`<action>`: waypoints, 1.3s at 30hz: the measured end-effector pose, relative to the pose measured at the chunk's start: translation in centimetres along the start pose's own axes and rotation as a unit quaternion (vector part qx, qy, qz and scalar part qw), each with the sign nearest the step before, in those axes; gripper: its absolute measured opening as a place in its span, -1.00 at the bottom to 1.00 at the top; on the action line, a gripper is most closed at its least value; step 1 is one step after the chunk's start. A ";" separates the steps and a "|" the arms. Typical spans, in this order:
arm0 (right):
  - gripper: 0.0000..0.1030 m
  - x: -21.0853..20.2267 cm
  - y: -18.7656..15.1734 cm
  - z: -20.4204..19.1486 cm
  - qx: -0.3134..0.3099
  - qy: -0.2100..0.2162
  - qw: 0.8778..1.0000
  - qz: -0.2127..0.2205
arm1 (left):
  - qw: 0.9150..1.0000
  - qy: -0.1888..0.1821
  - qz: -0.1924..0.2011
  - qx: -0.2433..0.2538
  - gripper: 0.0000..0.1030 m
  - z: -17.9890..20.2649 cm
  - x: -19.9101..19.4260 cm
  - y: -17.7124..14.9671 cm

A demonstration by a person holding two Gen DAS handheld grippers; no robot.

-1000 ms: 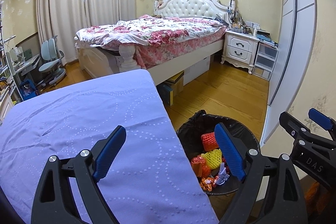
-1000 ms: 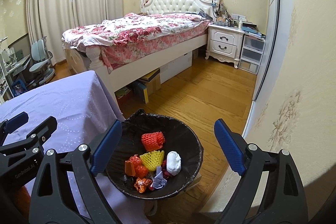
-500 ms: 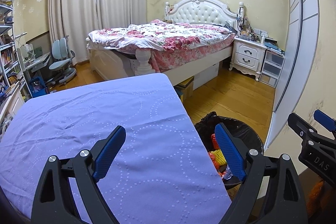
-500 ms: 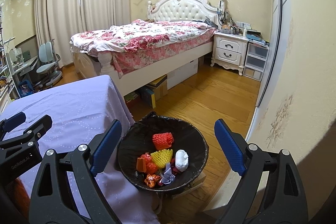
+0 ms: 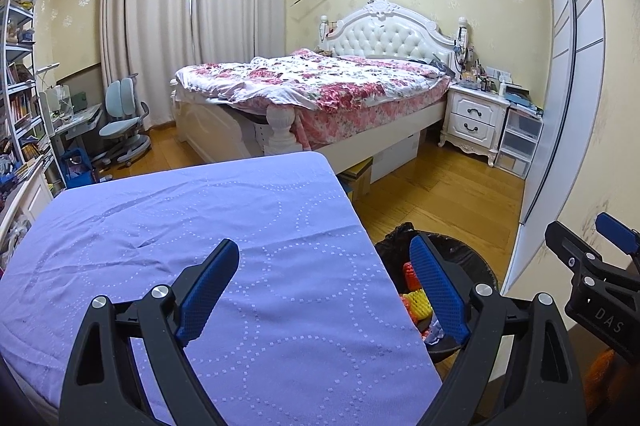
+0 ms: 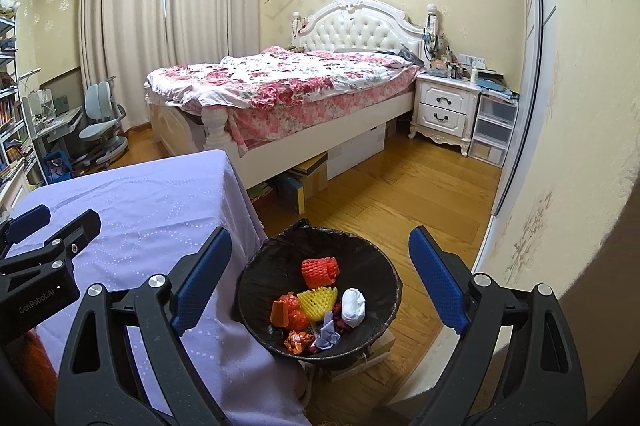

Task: Collect trash

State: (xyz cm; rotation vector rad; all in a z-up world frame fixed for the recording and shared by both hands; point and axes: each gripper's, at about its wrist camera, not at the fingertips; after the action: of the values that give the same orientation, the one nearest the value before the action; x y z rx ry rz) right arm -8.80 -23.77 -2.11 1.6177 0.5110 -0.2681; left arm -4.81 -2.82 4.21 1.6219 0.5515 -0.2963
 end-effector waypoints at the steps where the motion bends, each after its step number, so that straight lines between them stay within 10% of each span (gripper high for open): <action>1: 0.71 0.0 0.0 0.0 0.000 0.000 1.000 0.000 | 1.000 0.000 0.000 0.000 0.69 0.0 0.0 0.0; 39: 0.71 0.0 0.0 -0.2 -0.001 0.001 1.000 -0.003 | 1.000 0.000 0.000 -0.002 0.69 -0.4 0.0 0.0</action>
State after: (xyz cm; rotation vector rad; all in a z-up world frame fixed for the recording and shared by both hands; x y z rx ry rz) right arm -8.88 -23.55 -2.09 1.6142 0.5180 -0.2709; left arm -4.88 -2.44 4.28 1.6183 0.5524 -0.2952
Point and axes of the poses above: each gripper's, at about its wrist camera, not at the fingertips, and x roughly the way its jaws point, z to its right, y to its top, and after that the axes turned 15 degrees about y, right-handed
